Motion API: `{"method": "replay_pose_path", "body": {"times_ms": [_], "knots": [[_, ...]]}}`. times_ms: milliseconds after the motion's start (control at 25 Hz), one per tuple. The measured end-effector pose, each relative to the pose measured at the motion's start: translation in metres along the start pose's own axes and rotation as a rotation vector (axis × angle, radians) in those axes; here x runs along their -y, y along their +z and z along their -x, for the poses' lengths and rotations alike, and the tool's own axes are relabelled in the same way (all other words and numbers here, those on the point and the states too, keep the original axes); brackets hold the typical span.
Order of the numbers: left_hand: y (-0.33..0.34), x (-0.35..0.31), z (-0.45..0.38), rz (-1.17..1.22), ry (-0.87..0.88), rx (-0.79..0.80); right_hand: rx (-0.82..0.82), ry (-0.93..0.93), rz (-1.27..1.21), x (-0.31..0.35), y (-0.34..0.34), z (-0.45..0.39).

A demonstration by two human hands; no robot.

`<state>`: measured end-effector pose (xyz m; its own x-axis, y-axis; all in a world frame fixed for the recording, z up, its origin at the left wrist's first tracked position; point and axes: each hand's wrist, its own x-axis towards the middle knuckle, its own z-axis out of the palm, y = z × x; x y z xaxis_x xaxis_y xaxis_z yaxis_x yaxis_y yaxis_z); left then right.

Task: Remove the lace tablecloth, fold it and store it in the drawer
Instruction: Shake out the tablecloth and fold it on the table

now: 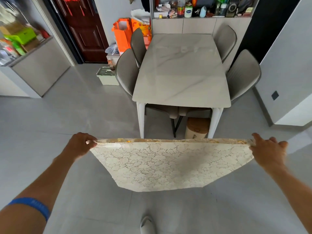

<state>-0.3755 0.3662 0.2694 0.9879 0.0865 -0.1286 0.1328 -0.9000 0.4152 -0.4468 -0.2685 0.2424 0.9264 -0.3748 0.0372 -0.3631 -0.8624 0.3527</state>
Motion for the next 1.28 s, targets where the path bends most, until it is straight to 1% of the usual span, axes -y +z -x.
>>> {"method": "replay_pose_path", "body": {"times_ms": [40,120,240,320,440,520,680,760,800,840,920,960,1000,1080,1200,1240,1280], "knots": [[0.002,0.0,-0.001,-0.027,-0.007,0.019,0.022,0.014,-0.025,0.0,-0.002,0.0],[0.008,-0.002,-0.003,-0.062,-0.027,0.005,0.056,0.016,-0.013,0.003,-0.004,0.001],[0.008,-0.006,-0.005,-0.078,-0.07,-0.057,0.031,0.007,-0.078,0.0,-0.003,-0.001],[0.002,-0.007,-0.006,-0.107,-0.083,-0.081,0.083,-0.005,-0.25,-0.007,0.001,-0.005],[-0.004,-0.009,-0.006,-0.145,-0.078,-0.081,0.26,-0.02,-0.637,-0.019,0.004,-0.012],[-0.006,-0.008,-0.004,-0.144,-0.091,-0.063,0.254,-0.042,-0.762,-0.024,0.004,-0.014],[-0.003,-0.005,0.003,-0.09,-0.092,-0.077,0.15,-0.012,-0.867,-0.025,-0.001,-0.018],[-0.003,-0.003,0.004,-0.065,-0.045,-0.097,0.179,-0.005,-0.895,-0.027,-0.003,-0.022],[-0.003,-0.002,0.004,-0.043,-0.015,-0.085,0.226,0.009,-0.938,-0.03,-0.002,-0.025],[-0.005,0.0,0.005,-0.008,0.01,-0.053,0.305,0.033,-1.038,-0.035,0.0,-0.025],[-0.01,0.002,0.006,0.135,-0.01,0.04,0.464,0.098,-1.345,-0.04,0.002,-0.022],[-0.012,0.001,0.006,0.221,-0.044,0.077,0.483,0.145,-1.463,-0.041,0.003,-0.02],[-0.013,-0.002,0.006,0.296,-0.076,0.104,0.459,0.191,-1.539,-0.039,0.004,-0.02],[-0.013,-0.007,0.006,0.392,-0.128,0.173,0.422,0.241,-1.631,-0.034,0.003,-0.022],[-0.011,-0.013,0.009,0.362,-0.191,0.411,0.526,0.287,-1.796,-0.032,0.001,-0.028],[-0.01,-0.012,0.009,0.362,-0.216,0.445,0.523,0.327,-1.833,-0.032,0.001,-0.031],[-0.009,-0.012,0.008,0.385,-0.234,0.44,0.47,0.39,-1.846,-0.031,0.002,-0.033]]}}
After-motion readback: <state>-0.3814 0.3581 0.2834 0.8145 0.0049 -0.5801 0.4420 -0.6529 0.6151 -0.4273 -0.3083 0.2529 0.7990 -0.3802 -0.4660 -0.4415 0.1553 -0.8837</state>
